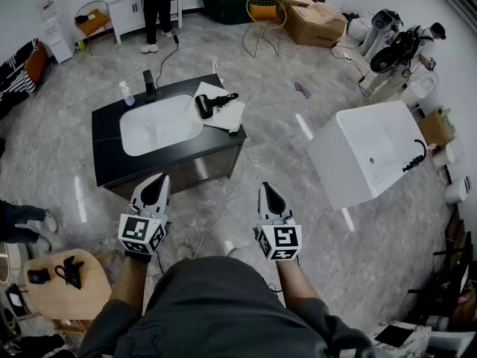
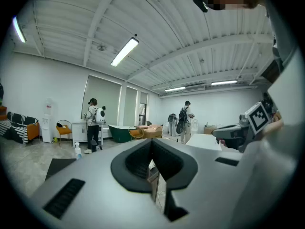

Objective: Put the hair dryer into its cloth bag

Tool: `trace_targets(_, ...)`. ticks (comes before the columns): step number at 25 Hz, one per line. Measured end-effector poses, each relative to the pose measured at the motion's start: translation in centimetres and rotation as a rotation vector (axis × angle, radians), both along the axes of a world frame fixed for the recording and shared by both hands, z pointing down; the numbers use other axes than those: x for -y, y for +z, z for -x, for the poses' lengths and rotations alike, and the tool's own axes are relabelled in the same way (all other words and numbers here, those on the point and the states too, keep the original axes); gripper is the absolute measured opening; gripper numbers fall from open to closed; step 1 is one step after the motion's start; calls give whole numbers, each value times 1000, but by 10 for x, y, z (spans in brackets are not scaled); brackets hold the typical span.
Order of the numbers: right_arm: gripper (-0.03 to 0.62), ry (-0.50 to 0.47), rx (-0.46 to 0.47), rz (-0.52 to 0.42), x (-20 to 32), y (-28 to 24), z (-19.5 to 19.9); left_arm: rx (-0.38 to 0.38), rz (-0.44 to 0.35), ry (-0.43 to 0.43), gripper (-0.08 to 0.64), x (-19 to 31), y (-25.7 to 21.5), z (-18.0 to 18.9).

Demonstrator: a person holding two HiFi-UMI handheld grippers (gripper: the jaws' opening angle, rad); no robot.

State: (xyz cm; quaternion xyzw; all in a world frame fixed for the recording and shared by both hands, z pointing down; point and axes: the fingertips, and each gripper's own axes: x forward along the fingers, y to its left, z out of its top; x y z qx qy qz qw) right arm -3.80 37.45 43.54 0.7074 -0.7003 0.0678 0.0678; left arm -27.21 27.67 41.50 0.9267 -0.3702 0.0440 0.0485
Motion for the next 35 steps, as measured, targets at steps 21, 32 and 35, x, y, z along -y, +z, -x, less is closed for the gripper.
trace_targets(21,315,58,-18,-112,-5,-16,-19,-98,-25,-3,351,-2,-15,2)
trace_targets(32,324,80,-18,-80,-6,0,-34,-82,-5,-40,353,7,-8,-4)
trace_targets(35,324,61,-19,-76,-5,1,-45,-81,-9,-60,353,7,-9,-11)
